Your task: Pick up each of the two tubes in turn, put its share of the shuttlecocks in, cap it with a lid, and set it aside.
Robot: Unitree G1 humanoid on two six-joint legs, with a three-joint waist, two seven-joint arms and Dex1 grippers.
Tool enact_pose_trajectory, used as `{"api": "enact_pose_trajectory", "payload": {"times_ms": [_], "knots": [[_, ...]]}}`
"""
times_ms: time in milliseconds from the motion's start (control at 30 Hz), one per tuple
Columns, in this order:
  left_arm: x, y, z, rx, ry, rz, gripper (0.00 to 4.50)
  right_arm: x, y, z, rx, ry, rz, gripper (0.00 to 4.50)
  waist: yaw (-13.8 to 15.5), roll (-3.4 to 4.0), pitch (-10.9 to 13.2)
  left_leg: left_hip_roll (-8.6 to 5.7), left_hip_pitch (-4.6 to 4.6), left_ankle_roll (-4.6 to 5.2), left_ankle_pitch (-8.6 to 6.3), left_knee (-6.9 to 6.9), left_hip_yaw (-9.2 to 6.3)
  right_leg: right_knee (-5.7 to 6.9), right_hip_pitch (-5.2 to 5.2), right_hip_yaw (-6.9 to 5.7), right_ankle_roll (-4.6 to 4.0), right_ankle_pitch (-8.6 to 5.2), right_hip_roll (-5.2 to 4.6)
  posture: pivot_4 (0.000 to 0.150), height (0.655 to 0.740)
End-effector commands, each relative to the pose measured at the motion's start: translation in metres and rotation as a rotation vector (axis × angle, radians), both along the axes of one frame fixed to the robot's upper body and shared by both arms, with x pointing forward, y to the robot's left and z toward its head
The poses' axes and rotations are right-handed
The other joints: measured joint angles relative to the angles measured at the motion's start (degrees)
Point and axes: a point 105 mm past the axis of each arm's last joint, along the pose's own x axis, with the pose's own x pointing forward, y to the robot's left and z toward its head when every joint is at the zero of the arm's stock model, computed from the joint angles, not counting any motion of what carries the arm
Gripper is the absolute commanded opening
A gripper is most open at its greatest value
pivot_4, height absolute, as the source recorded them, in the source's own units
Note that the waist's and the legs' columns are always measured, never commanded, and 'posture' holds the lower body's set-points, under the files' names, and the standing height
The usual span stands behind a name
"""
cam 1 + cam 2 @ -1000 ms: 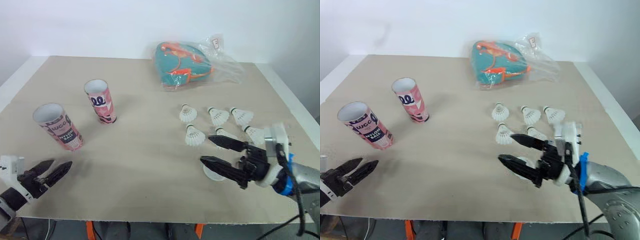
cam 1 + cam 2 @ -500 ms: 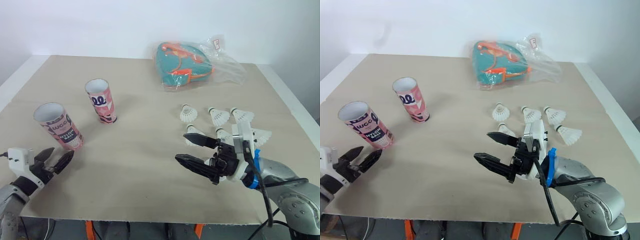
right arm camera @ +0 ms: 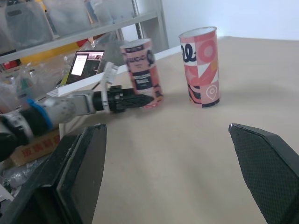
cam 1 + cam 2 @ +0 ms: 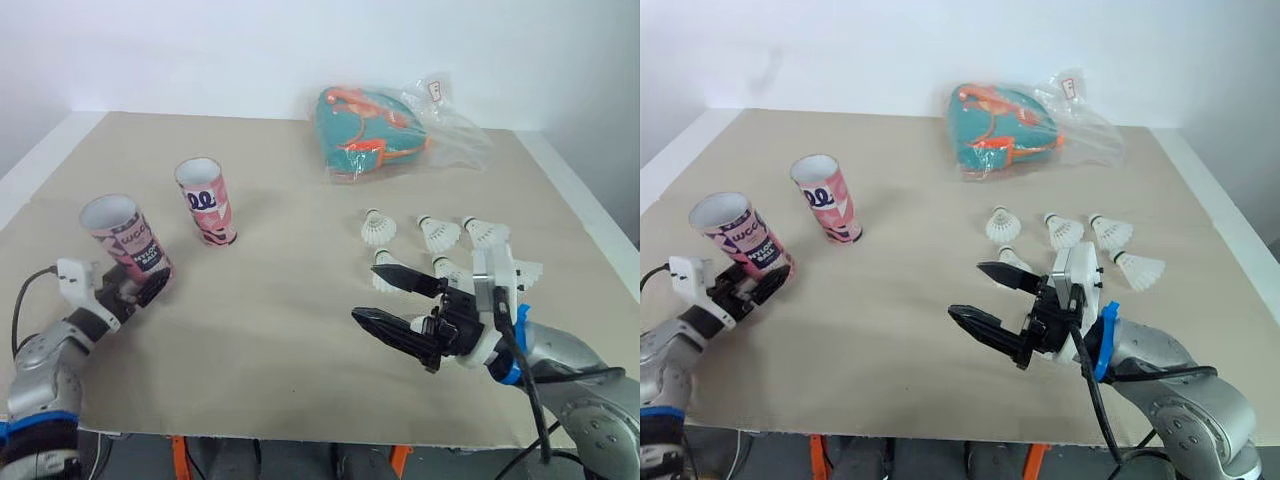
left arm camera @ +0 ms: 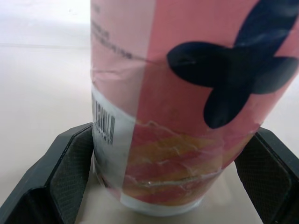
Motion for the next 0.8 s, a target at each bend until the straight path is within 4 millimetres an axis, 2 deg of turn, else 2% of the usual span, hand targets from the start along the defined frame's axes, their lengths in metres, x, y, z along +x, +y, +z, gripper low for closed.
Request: {"api": "enact_pose_trajectory", "payload": {"times_ms": [33,167,367,700,800], "knots": [[0.006,-0.001,-0.005,0.066,0.006,-0.032,4.46,-0.007,0.002,0.013,0.009,-0.068,0.006,4.50,-0.03,0.02,-0.01,0.00,0.00,0.00,0.01,0.00,0.00,0.00,0.00,-0.01,-0.01,0.01,0.00,0.150,0.7400],[0.012,-0.008,-0.008,0.119,-0.005,-0.084,4.46,-0.008,0.001,0.014,0.006,-0.071,0.000,4.50,0.05,0.09,-0.05,-0.01,-0.01,-0.01,0.06,-0.01,-0.07,0.01,0.04,-0.06,-0.01,0.02,0.00,0.150,0.7400],[0.021,-0.008,-0.006,0.197,-0.027,-0.095,4.46,-0.007,0.001,0.014,0.002,-0.078,-0.005,4.50,0.12,0.15,-0.08,-0.02,0.00,0.00,0.09,0.00,-0.15,0.01,0.13,-0.15,-0.03,0.04,0.00,0.150,0.7400],[0.025,-0.010,-0.002,0.204,-0.053,-0.086,4.46,-0.005,0.000,0.014,-0.002,-0.079,-0.014,4.50,0.12,0.18,-0.10,-0.01,0.00,-0.01,0.13,-0.01,-0.20,0.02,0.16,-0.20,-0.01,0.06,0.00,0.150,0.7400],[0.026,-0.011,-0.001,0.179,-0.054,-0.077,3.74,-0.005,0.000,0.014,-0.003,-0.080,-0.015,4.50,0.11,0.18,-0.10,-0.01,0.00,-0.01,0.14,0.00,-0.21,0.02,0.16,-0.21,-0.01,0.06,0.00,0.150,0.7400]]}}
